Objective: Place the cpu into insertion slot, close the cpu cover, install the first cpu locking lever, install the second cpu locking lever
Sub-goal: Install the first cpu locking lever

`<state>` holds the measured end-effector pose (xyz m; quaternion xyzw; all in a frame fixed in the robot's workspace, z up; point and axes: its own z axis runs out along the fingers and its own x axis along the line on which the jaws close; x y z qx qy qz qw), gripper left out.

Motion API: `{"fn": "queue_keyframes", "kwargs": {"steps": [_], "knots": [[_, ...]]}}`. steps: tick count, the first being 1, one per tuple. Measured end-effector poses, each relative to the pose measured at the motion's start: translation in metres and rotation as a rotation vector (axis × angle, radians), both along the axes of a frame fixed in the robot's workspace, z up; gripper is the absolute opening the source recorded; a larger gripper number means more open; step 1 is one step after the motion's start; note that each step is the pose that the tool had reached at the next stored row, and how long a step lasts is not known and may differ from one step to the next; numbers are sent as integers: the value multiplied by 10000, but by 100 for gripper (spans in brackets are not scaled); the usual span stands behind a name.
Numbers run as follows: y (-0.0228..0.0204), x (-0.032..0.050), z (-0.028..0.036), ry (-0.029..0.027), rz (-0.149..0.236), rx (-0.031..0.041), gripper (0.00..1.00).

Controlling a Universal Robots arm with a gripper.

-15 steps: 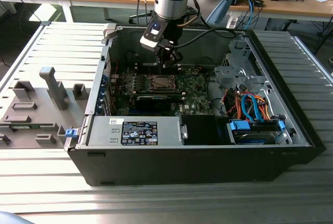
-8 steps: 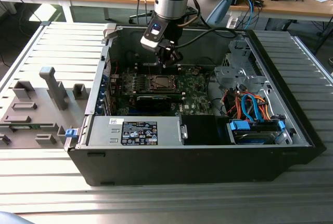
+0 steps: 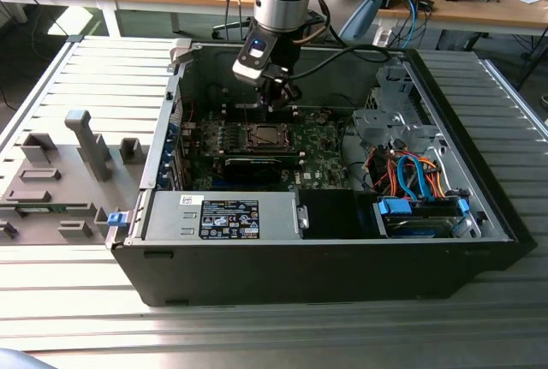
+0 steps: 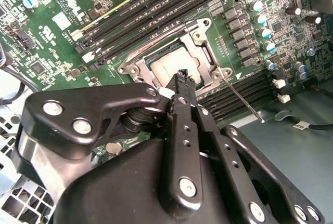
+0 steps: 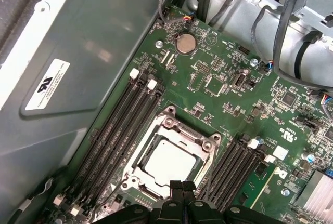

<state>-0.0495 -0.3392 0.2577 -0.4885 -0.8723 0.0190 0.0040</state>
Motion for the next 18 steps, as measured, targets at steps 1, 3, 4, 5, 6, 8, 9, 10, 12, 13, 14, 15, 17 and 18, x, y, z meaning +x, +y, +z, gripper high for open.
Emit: {"fn": "queue_keyframes", "kwargs": {"steps": [1, 3, 4, 5, 6, 8, 9, 10, 12, 13, 14, 15, 17, 18], "knots": [[0, 0, 0, 0, 39, 0, 11], [0, 0, 0, -1, 103, 0, 11], [0, 0, 0, 0, 136, 0, 11], [0, 0, 0, 0, 156, 0, 11], [0, 0, 0, 0, 170, 0, 11], [0, 0, 0, 0, 234, 0, 11], [0, 0, 0, 0, 248, 0, 11], [0, 0, 0, 0, 274, 0, 11], [0, 0, 0, 0, 313, 0, 11], [0, 0, 0, 0, 336, 0, 11], [0, 0, 0, 0, 353, 0, 11], [0, 0, 0, 0, 391, 0, 11], [0, 0, 0, 0, 430, 0, 11], [0, 0, 0, 0, 447, 0, 11]]}}
